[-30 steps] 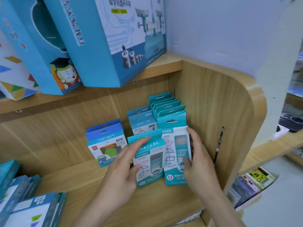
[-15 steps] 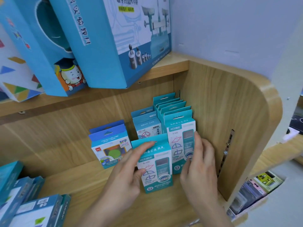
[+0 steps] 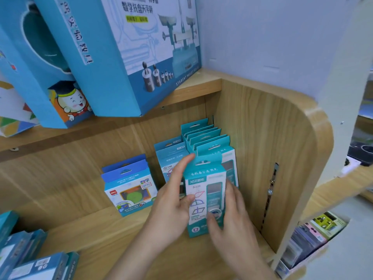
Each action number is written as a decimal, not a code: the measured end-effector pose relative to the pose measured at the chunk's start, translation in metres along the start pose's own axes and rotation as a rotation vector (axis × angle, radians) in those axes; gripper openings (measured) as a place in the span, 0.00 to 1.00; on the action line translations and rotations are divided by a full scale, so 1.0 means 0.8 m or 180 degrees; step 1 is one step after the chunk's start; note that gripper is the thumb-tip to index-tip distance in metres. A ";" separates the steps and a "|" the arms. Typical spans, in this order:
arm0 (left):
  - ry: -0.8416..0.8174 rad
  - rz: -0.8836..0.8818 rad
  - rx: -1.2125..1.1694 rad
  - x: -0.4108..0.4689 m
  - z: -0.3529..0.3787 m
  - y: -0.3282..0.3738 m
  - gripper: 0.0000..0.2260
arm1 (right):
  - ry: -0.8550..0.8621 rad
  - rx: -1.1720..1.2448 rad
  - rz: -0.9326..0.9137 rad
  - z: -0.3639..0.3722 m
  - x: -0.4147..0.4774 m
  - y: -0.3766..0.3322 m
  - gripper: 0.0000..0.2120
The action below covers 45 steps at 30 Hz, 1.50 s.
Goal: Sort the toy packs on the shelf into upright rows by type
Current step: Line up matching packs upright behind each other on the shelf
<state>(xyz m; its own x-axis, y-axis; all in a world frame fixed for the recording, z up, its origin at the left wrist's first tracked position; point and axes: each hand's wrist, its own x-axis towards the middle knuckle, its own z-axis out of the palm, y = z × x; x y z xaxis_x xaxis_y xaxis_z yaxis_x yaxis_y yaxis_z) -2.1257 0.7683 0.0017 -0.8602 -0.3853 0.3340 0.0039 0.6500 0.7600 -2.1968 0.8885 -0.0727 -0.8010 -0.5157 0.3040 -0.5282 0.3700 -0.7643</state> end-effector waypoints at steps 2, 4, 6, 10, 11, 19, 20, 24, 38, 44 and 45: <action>0.0163 -0.0135 -0.0234 0.002 0.010 -0.006 0.39 | 0.0050 0.0135 0.0025 -0.005 0.000 -0.003 0.42; 0.0336 -0.0188 -0.0239 0.006 0.025 -0.009 0.40 | 0.0220 0.0149 -0.0064 -0.007 0.000 -0.004 0.42; 0.0460 -0.0100 -0.0052 0.009 0.039 -0.006 0.39 | 0.0372 0.0023 -0.0189 -0.007 0.000 -0.007 0.43; 0.0541 0.0227 0.0868 0.014 0.050 -0.005 0.37 | 0.0303 -0.0430 -0.0078 -0.003 -0.003 -0.009 0.45; 0.0452 0.0244 0.1155 0.016 0.051 -0.004 0.38 | 0.0330 -0.0581 -0.0029 -0.004 -0.002 -0.008 0.45; -0.0146 0.0040 0.2501 0.031 0.053 0.006 0.46 | 0.0521 -0.1149 0.0179 -0.007 0.002 -0.011 0.42; -0.0174 0.0044 0.2561 0.033 0.054 0.006 0.46 | 0.0472 -0.1123 0.0190 -0.008 0.002 -0.012 0.42; -0.0151 0.0174 0.2648 0.045 0.057 0.005 0.46 | 0.0209 -0.0957 0.0137 -0.013 0.003 -0.014 0.42; 0.0160 -0.0538 0.1963 0.014 0.085 -0.026 0.30 | 0.0516 -0.0518 -0.0974 -0.046 0.032 -0.024 0.31; 0.0544 -0.0257 0.2960 0.022 0.081 -0.033 0.29 | 0.0028 -0.1620 -0.0853 -0.060 0.069 -0.050 0.33; 0.0408 -0.0338 0.2913 0.019 0.081 -0.029 0.28 | -0.0027 -0.1703 -0.0820 -0.060 0.071 -0.051 0.33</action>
<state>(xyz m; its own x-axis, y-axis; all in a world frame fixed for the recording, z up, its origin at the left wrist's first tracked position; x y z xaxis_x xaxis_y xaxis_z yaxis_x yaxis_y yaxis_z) -2.1721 0.7893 -0.0469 -0.7698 -0.5065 0.3884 -0.5224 0.8496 0.0725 -2.2345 0.8812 0.0035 -0.6271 -0.6459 0.4355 -0.7757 0.5691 -0.2729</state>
